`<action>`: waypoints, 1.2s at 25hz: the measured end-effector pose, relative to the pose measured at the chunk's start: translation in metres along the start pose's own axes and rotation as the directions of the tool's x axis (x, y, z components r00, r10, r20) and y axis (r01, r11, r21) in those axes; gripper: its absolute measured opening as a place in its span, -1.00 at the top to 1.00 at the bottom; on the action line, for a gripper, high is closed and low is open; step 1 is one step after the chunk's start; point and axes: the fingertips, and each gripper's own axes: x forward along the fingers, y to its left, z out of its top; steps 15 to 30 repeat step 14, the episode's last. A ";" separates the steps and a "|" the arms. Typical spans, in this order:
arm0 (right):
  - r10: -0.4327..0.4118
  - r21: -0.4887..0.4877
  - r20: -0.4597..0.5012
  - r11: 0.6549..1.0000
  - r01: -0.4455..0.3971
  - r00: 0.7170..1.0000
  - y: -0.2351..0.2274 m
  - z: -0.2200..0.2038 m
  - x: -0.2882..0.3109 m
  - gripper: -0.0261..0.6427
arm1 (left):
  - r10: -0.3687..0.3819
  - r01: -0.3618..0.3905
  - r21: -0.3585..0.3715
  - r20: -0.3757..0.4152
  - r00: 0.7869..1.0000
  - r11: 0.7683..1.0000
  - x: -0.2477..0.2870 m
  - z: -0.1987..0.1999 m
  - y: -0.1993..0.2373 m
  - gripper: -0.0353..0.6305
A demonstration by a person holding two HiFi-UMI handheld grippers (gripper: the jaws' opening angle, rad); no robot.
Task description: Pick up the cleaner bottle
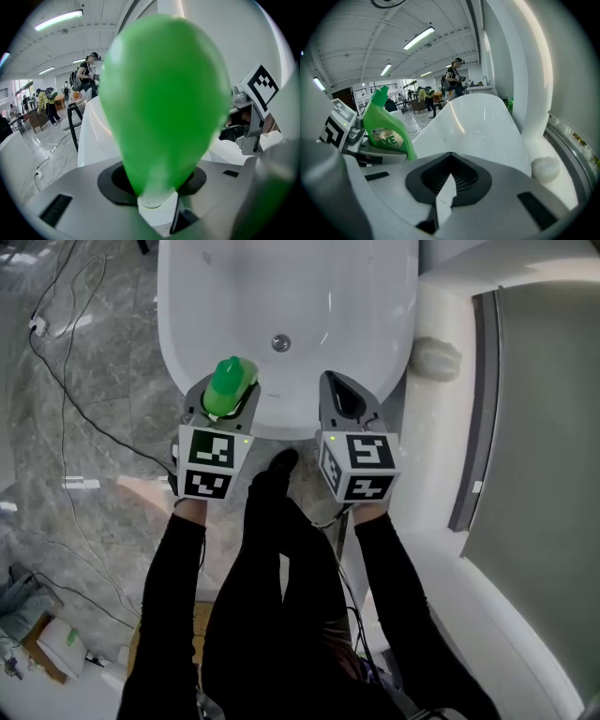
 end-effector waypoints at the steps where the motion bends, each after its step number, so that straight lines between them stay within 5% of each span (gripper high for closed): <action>1: -0.001 -0.002 0.000 1.000 0.001 1.000 0.000 0.000 0.000 0.92 | 0.000 0.000 0.000 0.000 1.000 1.000 0.001 0.000 0.000 0.32; 30: 0.004 -0.019 0.011 1.000 -0.004 1.000 -0.003 0.003 -0.003 0.92 | 0.001 -0.001 0.004 0.007 1.000 1.000 0.005 0.009 -0.004 0.32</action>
